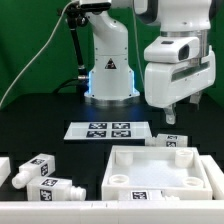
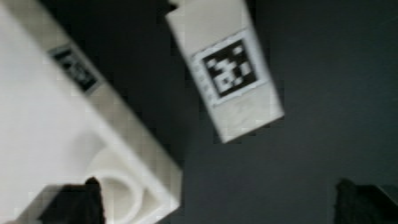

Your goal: Assemble one leg

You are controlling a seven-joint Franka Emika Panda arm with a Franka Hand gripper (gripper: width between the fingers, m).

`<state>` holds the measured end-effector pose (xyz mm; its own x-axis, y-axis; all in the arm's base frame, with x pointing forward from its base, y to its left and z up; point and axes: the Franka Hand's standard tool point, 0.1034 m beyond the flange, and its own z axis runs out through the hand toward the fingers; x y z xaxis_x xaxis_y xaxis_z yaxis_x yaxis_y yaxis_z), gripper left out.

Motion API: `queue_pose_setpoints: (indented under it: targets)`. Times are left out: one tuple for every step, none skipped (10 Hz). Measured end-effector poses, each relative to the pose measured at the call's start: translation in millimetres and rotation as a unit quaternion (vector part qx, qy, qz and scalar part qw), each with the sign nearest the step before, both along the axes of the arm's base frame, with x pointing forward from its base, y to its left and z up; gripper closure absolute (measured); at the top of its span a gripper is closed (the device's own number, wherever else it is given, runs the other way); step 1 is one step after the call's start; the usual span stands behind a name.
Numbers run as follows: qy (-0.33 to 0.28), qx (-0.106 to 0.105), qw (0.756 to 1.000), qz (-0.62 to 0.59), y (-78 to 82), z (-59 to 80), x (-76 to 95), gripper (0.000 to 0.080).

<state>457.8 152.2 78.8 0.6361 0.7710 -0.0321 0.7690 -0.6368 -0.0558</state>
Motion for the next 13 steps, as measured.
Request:
queue_pose_setpoints:
  targets:
    - [0.019,-0.024,0.999,0.026,-3.9,-4.2,-5.3,0.0151]
    - [0.020,-0.048,0.997,0.050,-9.3,-3.9,-3.1,0.0151]
    - [0.010,-0.066,0.995,0.076,-13.6,-0.5,0.1,0.0151]
    - [0.011,-0.085,0.991,0.101,-17.0,3.4,1.3,0.0151]
    - [0.030,-0.103,0.989,0.097,-20.8,5.4,-0.5,0.0151]
    - [0.062,-0.127,0.986,0.093,-16.5,4.3,-6.3,0.0151]
    - [0.084,-0.143,0.981,0.098,-11.2,3.2,-7.7,0.0151]
    - [0.099,-0.153,0.978,0.099,-9.5,2.3,-9.5,0.0151]
    - [0.126,-0.174,0.972,0.099,-8.2,1.8,-14.9,0.0151]
    - [0.142,-0.184,0.967,0.103,-4.5,0.1,-15.9,0.0151]
    - [0.166,-0.204,0.959,0.109,-4.2,-1.8,-20.7,0.0151]
    - [0.171,-0.222,0.951,0.132,-8.0,-8.9,-21.1,0.0151]
    - [0.185,-0.238,0.942,0.147,-16.2,-11.7,-23.1,0.0151]
